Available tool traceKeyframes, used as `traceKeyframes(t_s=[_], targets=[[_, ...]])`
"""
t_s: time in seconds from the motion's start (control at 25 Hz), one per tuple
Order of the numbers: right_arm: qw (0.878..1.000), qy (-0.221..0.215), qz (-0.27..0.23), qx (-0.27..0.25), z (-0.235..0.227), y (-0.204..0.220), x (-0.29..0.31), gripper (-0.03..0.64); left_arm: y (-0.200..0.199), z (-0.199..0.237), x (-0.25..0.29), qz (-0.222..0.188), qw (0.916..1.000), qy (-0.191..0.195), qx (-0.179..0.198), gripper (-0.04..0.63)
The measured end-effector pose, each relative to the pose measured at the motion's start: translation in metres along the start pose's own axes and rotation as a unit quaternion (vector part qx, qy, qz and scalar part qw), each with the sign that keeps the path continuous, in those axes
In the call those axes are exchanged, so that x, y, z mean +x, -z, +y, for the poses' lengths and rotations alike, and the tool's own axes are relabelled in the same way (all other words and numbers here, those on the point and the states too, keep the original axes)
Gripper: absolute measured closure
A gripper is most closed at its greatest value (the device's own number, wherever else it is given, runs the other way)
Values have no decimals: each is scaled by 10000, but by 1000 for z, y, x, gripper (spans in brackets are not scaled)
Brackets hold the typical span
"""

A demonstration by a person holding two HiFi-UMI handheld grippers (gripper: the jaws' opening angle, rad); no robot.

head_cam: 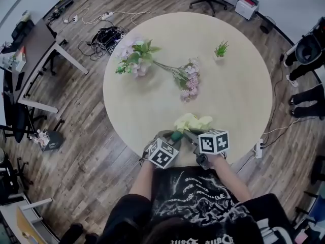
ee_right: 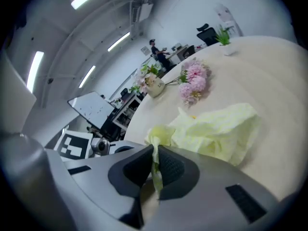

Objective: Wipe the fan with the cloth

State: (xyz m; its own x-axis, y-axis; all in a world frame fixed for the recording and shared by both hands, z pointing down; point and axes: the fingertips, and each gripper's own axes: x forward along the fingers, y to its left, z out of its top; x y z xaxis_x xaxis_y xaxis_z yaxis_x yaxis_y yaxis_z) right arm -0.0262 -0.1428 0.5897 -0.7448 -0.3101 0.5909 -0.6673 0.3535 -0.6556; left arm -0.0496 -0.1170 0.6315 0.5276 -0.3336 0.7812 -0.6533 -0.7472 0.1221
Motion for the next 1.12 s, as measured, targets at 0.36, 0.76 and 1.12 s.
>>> traceKeyframes(t_s=[0.36, 0.76, 1.12], targets=[[9948, 618, -664, 466, -35, -15, -28, 586, 1, 1, -2, 34, 9998, 61, 179, 405], [9935, 976, -462, -360, -42, -48, -8, 586, 2, -1, 0, 105, 9989, 117, 446, 405], [9928, 568, 253, -1024, -6, -35, 21, 586, 3, 0, -2, 30, 9989, 104, 459, 405]])
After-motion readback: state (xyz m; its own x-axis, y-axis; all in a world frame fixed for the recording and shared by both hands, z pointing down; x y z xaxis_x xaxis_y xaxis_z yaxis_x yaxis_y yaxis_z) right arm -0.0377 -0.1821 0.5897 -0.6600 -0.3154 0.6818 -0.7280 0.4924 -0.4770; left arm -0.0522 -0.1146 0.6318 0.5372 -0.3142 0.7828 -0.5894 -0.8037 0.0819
